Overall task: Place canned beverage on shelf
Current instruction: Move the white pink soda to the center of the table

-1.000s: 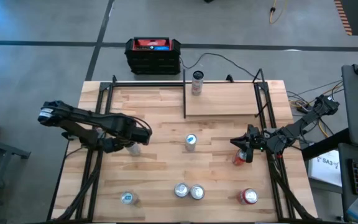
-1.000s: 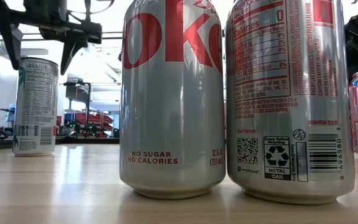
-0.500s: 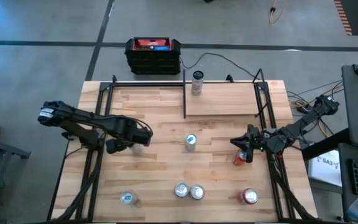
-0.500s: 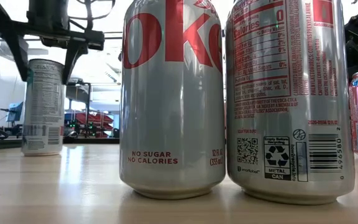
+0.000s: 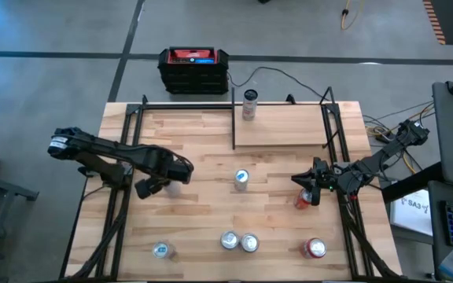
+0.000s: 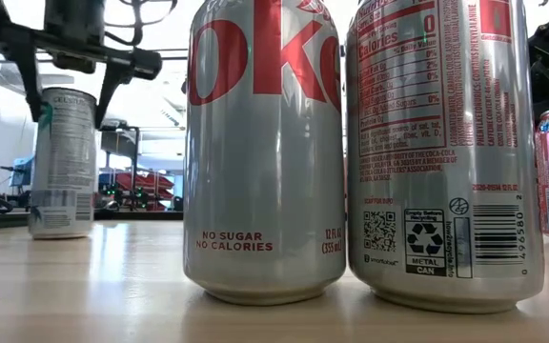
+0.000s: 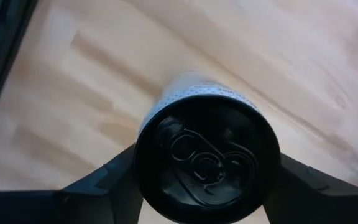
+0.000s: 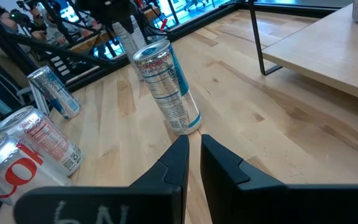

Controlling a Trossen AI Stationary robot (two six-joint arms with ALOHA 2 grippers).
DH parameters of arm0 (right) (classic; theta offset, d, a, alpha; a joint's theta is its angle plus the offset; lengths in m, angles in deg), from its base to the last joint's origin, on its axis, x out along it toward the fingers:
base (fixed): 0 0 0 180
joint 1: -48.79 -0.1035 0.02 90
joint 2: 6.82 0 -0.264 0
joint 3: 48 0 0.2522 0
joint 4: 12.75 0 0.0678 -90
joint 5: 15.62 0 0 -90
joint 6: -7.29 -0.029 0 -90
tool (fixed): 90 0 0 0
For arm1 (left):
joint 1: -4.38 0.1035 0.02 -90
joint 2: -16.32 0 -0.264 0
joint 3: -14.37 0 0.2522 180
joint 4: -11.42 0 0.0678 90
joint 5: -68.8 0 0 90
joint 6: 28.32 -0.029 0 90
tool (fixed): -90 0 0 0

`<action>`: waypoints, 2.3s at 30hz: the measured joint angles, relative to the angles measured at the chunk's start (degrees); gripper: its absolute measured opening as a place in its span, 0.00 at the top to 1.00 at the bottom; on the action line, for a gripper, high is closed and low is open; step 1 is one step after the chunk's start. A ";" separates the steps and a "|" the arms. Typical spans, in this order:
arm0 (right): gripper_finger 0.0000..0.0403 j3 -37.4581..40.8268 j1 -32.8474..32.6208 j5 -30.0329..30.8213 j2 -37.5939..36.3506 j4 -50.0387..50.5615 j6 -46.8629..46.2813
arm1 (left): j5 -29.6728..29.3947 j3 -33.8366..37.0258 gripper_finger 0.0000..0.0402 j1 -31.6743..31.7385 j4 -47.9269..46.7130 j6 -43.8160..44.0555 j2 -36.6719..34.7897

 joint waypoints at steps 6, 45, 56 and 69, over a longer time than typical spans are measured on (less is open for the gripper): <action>0.93 0.01 0.00 0.00 0.00 0.00 0.01 | 5.56 -0.04 0.36 0.00 0.55 15.67 -0.02; 0.93 0.00 0.01 0.00 0.00 0.00 0.00 | 2.76 -0.85 0.38 2.32 2.10 43.66 0.90; 0.93 0.01 0.00 0.00 0.00 0.00 0.01 | 0.02 -1.52 0.37 2.38 2.14 39.44 2.38; 0.93 0.01 0.00 0.00 0.02 0.00 0.01 | -6.40 -10.85 0.22 2.36 -4.81 26.76 10.15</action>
